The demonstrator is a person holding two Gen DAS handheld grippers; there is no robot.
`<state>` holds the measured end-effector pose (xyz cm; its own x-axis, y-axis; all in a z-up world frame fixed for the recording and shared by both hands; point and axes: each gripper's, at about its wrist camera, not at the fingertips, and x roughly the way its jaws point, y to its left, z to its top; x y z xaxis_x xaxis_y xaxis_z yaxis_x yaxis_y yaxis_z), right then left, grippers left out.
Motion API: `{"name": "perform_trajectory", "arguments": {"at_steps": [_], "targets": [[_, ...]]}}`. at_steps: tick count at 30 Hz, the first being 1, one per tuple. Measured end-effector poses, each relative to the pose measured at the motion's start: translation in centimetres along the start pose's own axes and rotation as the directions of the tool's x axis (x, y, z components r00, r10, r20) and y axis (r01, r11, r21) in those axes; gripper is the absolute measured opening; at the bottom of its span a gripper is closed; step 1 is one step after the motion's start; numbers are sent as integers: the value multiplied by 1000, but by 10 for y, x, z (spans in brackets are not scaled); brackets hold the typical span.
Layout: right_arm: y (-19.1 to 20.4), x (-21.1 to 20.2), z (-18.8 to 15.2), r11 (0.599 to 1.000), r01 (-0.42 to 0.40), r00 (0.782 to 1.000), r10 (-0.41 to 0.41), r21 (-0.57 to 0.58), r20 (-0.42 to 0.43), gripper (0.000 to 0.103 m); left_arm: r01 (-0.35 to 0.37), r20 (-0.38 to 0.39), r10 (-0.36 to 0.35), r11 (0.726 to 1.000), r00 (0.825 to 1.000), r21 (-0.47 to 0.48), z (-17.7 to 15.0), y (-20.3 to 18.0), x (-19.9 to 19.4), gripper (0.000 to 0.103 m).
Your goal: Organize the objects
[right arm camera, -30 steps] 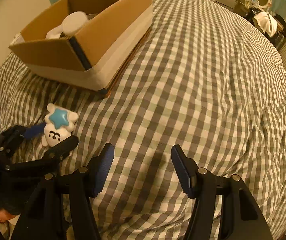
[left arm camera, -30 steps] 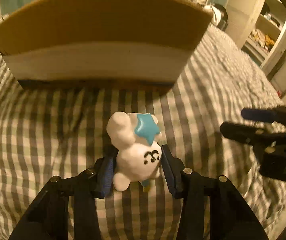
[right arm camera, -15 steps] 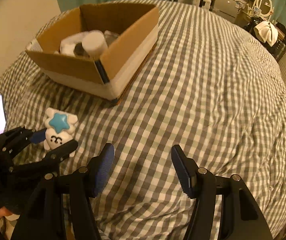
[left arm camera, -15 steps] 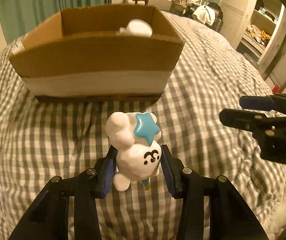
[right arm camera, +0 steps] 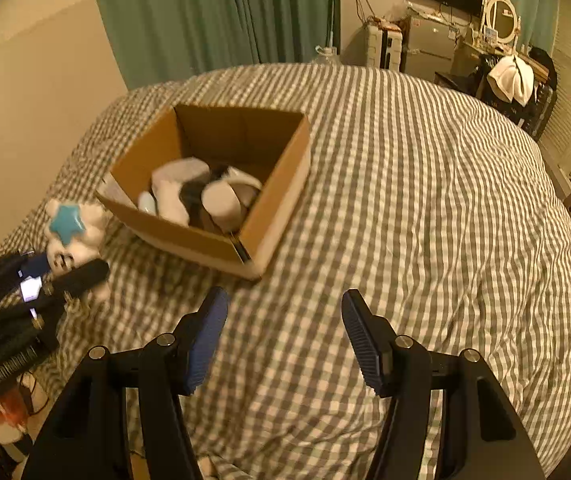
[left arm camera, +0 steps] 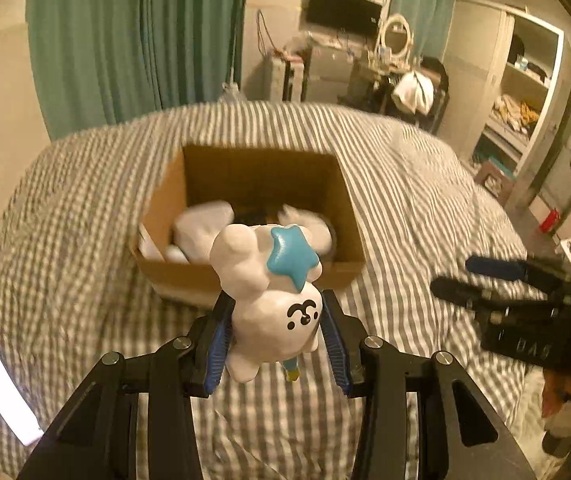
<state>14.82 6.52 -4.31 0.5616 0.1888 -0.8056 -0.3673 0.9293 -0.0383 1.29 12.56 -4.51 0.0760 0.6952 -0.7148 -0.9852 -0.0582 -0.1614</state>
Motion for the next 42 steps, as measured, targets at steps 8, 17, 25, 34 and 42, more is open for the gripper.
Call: {"name": "perform_trajectory", "arguments": {"at_steps": [8, 17, 25, 34, 42], "targets": [[22, 18, 38, 999, -9, 1000, 10, -45, 16, 61, -16, 72, 15, 1000, 997, 16, 49, 31, 20, 44], [35, 61, 72, 998, 26, 1000, -26, -62, 11, 62, 20, 38, -23, 997, 999, 72, 73, 45, 77, 44], [30, 80, 71, 991, 95, 995, -95, -91, 1, 74, 45, -29, -43, 997, 999, 70, 72, 47, 112, 47], [14, 62, 66, 993, 99, 995, -98, -68, 12, 74, 29, 30, -32, 997, 999, 77, 87, 38, 91, 84], [0, 4, 78, 993, 81, 992, -72, -88, 107, 74, -32, 143, 16, 994, 990, 105, 114, 26, 27, 91]]}}
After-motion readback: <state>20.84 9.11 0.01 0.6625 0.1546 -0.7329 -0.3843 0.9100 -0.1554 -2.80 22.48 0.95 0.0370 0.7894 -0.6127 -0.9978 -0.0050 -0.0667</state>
